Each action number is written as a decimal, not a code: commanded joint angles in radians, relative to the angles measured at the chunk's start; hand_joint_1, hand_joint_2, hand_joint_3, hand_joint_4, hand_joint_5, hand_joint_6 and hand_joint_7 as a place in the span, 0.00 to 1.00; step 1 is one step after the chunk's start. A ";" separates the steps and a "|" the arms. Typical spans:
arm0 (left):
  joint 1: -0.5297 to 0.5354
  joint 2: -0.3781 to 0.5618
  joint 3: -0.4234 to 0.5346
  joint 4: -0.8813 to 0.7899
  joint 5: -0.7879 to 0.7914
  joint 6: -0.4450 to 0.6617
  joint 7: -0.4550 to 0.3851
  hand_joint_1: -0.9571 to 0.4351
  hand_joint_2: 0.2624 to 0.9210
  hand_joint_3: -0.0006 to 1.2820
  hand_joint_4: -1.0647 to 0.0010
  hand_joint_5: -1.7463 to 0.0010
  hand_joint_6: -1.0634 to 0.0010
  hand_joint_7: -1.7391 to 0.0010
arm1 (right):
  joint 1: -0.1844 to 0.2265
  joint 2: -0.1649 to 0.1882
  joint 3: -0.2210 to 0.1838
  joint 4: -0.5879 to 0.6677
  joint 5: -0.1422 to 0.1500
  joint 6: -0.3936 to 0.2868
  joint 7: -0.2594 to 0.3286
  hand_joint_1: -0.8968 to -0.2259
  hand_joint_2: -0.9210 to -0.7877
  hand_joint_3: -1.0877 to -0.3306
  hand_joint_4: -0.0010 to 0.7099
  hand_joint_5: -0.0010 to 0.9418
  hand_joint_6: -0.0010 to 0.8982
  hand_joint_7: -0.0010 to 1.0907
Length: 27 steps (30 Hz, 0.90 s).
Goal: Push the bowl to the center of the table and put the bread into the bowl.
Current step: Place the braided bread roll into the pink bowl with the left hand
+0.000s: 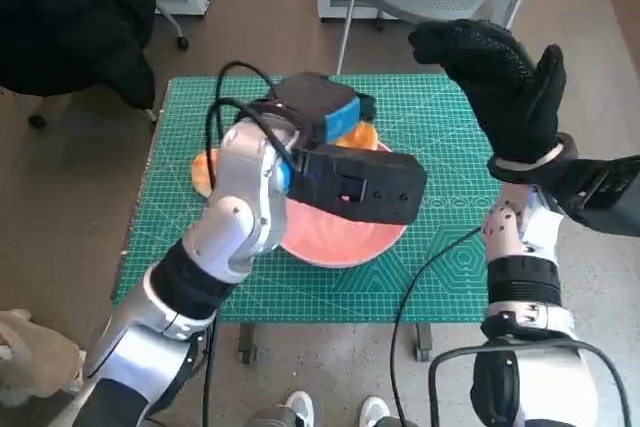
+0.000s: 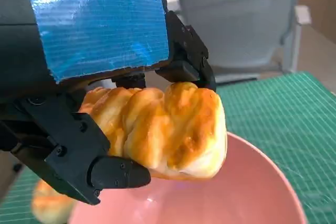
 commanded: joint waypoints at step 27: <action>-0.018 0.058 0.009 0.060 -0.189 -0.088 -0.064 0.35 0.66 0.04 1.00 1.00 0.98 0.82 | 0.039 -0.007 0.034 -0.011 -0.015 -0.007 -0.068 0.26 0.00 0.30 0.38 0.00 0.35 0.00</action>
